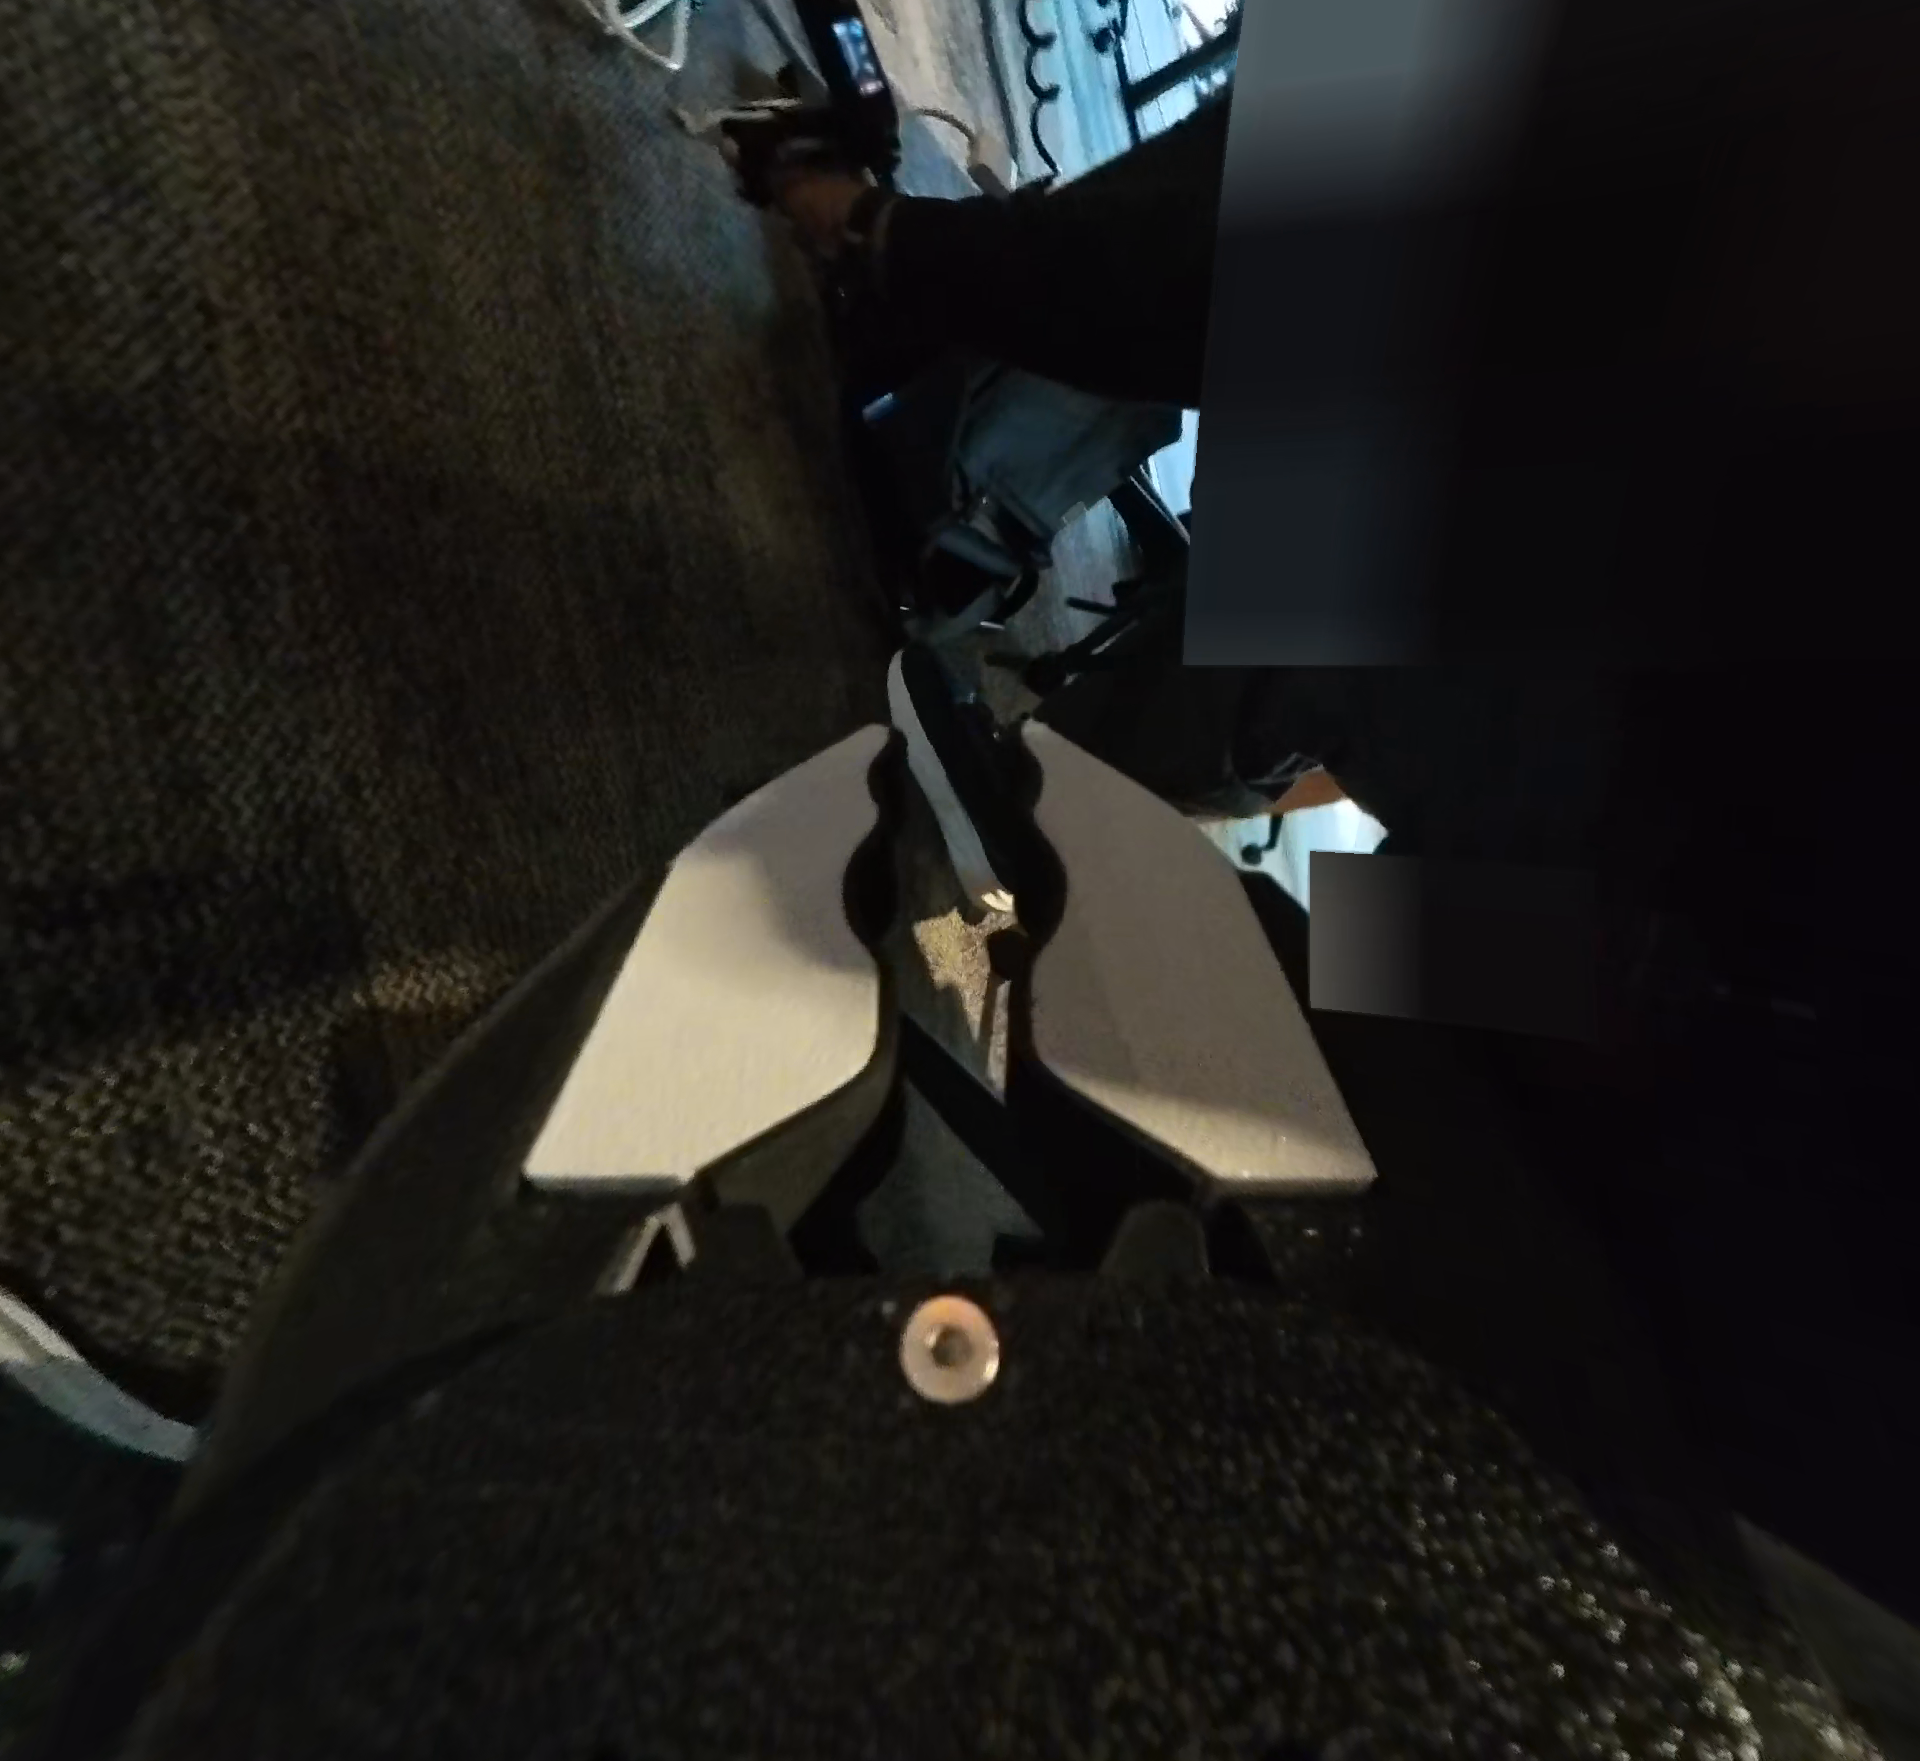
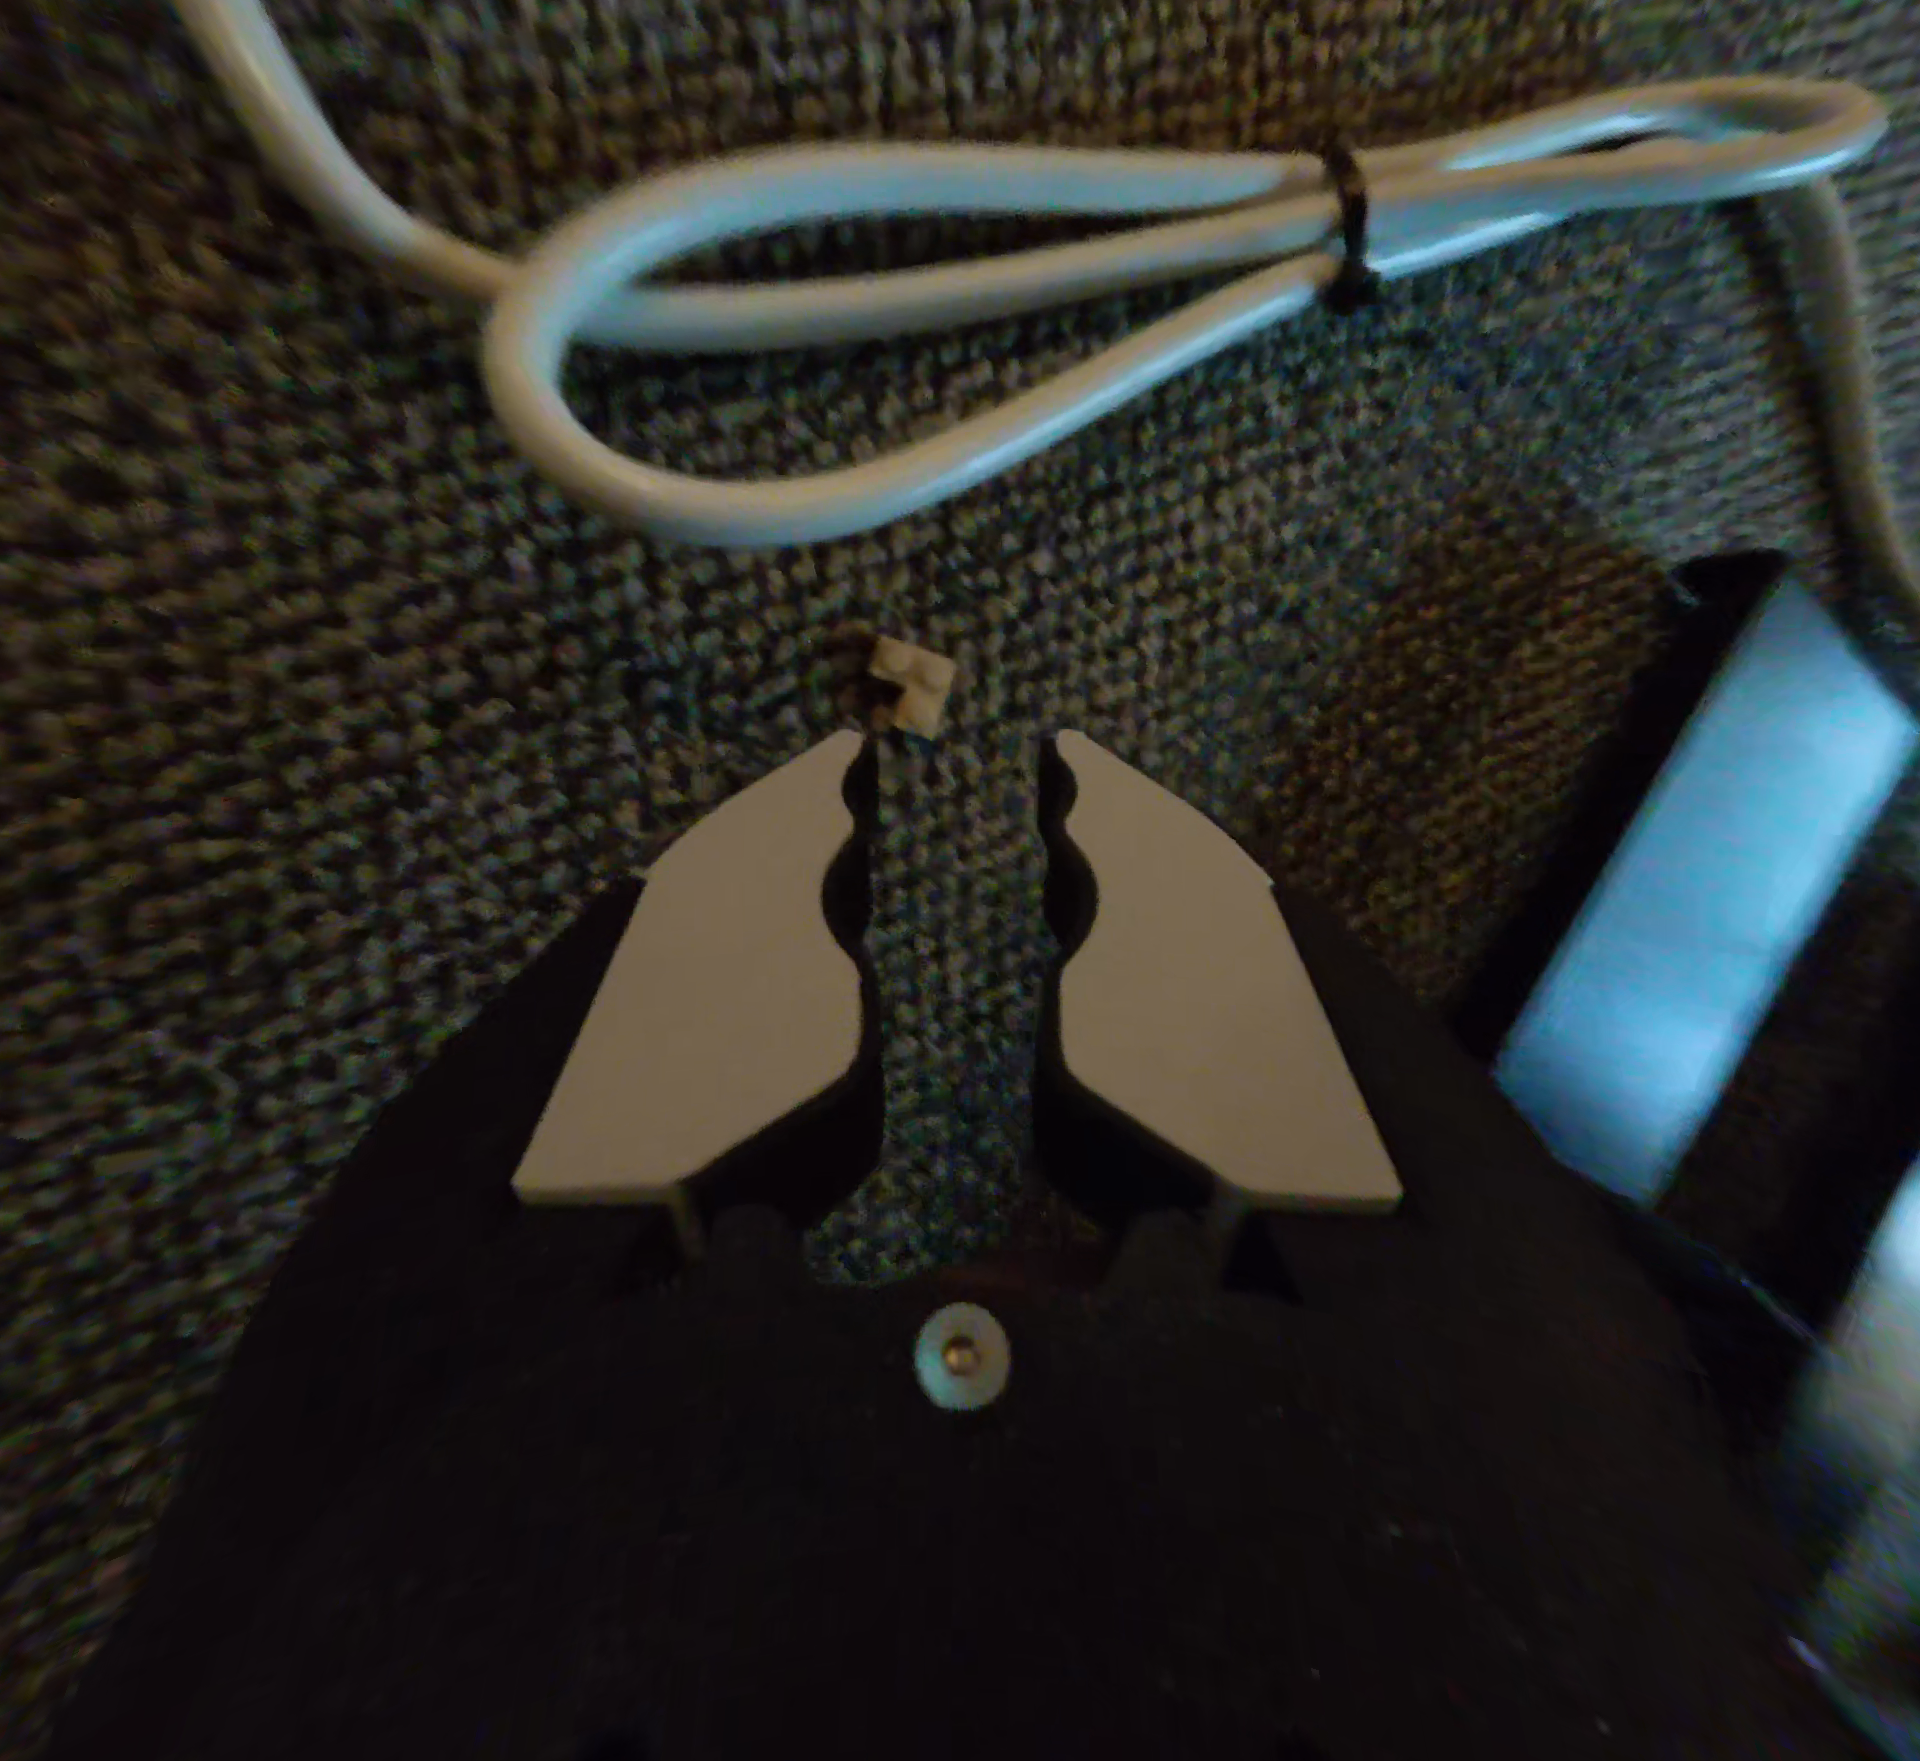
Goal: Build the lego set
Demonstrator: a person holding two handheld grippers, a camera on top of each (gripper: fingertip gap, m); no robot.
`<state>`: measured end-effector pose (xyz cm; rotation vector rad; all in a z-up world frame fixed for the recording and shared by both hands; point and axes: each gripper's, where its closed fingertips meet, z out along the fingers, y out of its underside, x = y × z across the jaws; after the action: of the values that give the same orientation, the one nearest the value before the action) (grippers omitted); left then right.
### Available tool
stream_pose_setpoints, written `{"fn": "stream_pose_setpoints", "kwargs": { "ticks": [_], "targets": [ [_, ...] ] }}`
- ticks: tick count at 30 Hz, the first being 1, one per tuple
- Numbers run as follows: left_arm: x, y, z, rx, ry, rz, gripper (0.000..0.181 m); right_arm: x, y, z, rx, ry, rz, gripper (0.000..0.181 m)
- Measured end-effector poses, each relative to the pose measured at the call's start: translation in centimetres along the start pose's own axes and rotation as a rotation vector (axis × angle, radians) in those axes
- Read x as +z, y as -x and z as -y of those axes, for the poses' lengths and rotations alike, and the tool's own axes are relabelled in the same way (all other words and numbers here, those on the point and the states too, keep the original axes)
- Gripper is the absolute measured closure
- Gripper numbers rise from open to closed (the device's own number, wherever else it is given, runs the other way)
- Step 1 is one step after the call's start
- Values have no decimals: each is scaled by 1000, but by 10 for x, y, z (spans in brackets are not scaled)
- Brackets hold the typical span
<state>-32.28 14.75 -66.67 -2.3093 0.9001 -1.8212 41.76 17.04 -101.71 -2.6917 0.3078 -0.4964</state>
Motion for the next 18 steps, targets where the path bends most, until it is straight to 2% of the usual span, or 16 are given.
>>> {"fn": "stream_pose_setpoints", "kwargs": {
  "ticks": [5,14,18],
  "targets": [
    [2,9,1,-6,-2,-20,164,5,9,-1,154,-16,74,154],
    [9,10,-8,-82,-12,-38,165,21,7,2,170,-27,0,159],
    [14,7,-1,-85,-30,-60,164,22,13,2,237,-7,61,170]
  ]
}}
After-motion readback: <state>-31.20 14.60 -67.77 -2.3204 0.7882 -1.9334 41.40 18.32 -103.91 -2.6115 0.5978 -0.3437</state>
